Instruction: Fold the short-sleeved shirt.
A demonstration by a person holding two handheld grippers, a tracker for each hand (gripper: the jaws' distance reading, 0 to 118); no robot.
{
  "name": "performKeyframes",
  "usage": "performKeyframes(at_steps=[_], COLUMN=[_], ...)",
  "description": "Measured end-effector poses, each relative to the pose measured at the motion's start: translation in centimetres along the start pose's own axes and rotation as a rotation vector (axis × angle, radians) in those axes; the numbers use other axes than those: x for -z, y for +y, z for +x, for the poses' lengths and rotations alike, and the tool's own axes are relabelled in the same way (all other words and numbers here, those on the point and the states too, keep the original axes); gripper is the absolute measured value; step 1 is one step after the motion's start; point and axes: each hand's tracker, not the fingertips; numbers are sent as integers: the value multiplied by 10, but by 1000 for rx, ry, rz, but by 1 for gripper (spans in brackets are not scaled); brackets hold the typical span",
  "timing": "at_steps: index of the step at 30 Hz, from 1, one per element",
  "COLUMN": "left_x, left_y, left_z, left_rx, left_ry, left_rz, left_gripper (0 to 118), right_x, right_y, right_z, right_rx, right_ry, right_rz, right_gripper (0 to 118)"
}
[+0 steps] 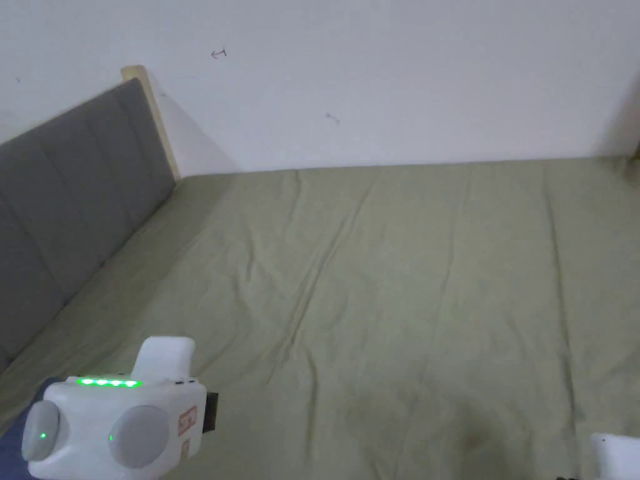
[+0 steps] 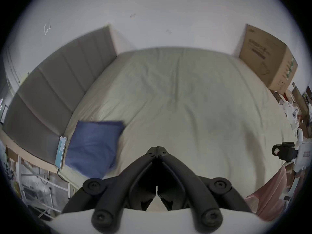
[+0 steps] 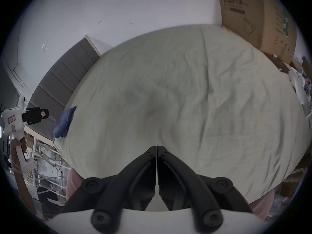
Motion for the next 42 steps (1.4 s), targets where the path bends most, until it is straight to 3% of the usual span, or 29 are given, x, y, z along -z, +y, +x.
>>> performKeyframes(at_steps=[4,8,13,16,23,31,33,34,36,37,38,39,40,41,42], left_x=[-43,-87,-131,-146,-163,-166,-165,-165,-162,-161,-161,-162,-162,-162,-163], left_y=[-4,-12,-18,-16,-6,-5,-5,-5,-3,-3,-4,-5,-5,-4,-3], left_z=[63,106,142,153,155,153,152,153,155,155,155,154,154,155,157], left_rx=[34,-21,-14,29,-31,-14,-20,-22,-14,-12,-16,-21,-19,-15,-4], left_ry=[-30,-4,3,20,30,51,39,42,53,51,30,-1,-11,-6,-9], left_rz=[155,358,571,656,695,726,724,723,710,698,698,706,706,702,696], left_gripper=[0,0,0,0,0,1,5,20,63,91,103,106,105,106,105], right_x=[-35,-81,-132,-154,-167,-163,-163,-163,-164,-166,-167,-167,-166,-164,-166], right_y=[5,11,20,25,34,37,37,37,37,37,37,38,38,33,32], right_z=[6,-2,-21,-35,-57,-61,-60,-59,-57,-54,-52,-50,-50,-48,-49], right_rx=[-42,-145,-231,-242,-290,-279,-273,-268,-251,-233,-226,-225,-226,-277,-247], right_ry=[-41,-158,-256,-291,-357,-322,-323,-322,-319,-307,-300,-295,-298,-342,-337], right_rz=[151,345,613,742,884,889,885,883,889,888,892,895,896,864,910], right_gripper=[2,2,2,2,2,2,3,4,19,39,76,103,118,118,118])
